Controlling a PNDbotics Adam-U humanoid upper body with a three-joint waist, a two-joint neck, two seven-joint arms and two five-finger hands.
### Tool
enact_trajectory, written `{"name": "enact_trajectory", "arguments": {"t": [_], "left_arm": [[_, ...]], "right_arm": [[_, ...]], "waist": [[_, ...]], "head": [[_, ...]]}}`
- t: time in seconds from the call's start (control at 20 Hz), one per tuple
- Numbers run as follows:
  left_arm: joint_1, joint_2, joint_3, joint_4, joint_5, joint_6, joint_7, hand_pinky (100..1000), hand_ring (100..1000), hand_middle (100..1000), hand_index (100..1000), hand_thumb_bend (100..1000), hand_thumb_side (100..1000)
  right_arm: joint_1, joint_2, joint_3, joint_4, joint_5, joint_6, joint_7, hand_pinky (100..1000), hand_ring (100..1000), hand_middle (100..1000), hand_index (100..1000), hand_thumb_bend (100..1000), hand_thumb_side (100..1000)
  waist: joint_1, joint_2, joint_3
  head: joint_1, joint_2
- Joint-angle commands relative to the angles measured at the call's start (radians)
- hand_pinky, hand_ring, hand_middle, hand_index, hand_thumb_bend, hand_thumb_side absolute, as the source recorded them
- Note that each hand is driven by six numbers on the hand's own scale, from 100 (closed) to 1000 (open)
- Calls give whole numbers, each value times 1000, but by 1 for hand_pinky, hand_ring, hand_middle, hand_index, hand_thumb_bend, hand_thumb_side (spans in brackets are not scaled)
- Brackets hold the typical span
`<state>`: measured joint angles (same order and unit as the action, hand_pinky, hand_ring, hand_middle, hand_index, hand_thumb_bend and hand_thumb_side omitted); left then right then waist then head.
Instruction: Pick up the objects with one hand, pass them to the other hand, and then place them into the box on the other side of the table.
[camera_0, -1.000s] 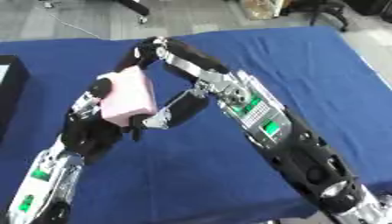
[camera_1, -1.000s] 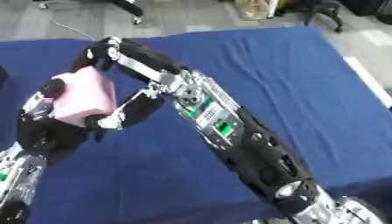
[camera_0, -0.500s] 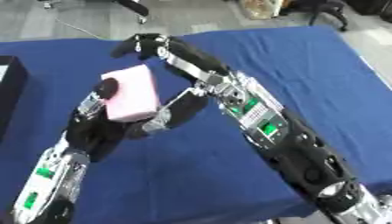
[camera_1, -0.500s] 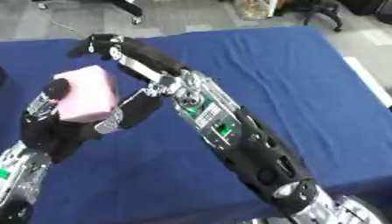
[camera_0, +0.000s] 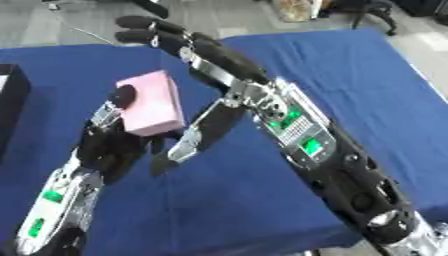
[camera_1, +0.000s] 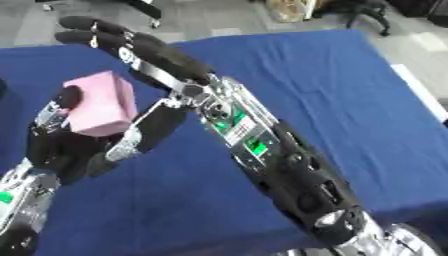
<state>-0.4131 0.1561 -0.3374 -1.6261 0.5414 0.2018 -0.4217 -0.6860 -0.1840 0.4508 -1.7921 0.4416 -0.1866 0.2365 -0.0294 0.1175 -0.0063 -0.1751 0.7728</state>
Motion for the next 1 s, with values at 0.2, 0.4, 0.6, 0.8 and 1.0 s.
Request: {"name": "enact_trajectory", "arguments": {"t": [0.2, 0.4, 0.6, 0.8, 1.0], "left_arm": [[-12, 16, 36, 13, -33, -15, 43, 711, 249, 162, 513, 100, 721], [-12, 54, 90, 10, -73, -33, 110, 718, 238, 150, 510, 100, 706], [-15, 106, 161, -25, -175, -30, 225, 727, 226, 134, 507, 100, 678], [-29, 204, 223, -53, -329, 7, 354, 727, 209, 115, 505, 100, 627], [-61, 315, 271, -57, -514, 66, 474, 713, 200, 104, 509, 100, 520]], "right_arm": [[-9, -26, -50, -106, -31, 22, -22, 906, 983, 995, 960, 909, 547], [-4, -45, -92, -189, -59, 54, -57, 902, 968, 986, 959, 891, 584], [0, -55, -118, -207, -72, 45, -91, 899, 956, 977, 958, 870, 603], [9, -61, -120, -208, -75, 27, -106, 894, 947, 967, 957, 857, 604], [17, -66, -114, -208, -78, 16, -109, 890, 941, 960, 955, 854, 605]], "waist": [[5, -19, -5], [10, -26, -10], [18, -34, -13], [29, -43, -19], [43, -52, -22]], "head": [[15, -3], [59, -3], [146, -3], [287, -3], [395, -3]]}}
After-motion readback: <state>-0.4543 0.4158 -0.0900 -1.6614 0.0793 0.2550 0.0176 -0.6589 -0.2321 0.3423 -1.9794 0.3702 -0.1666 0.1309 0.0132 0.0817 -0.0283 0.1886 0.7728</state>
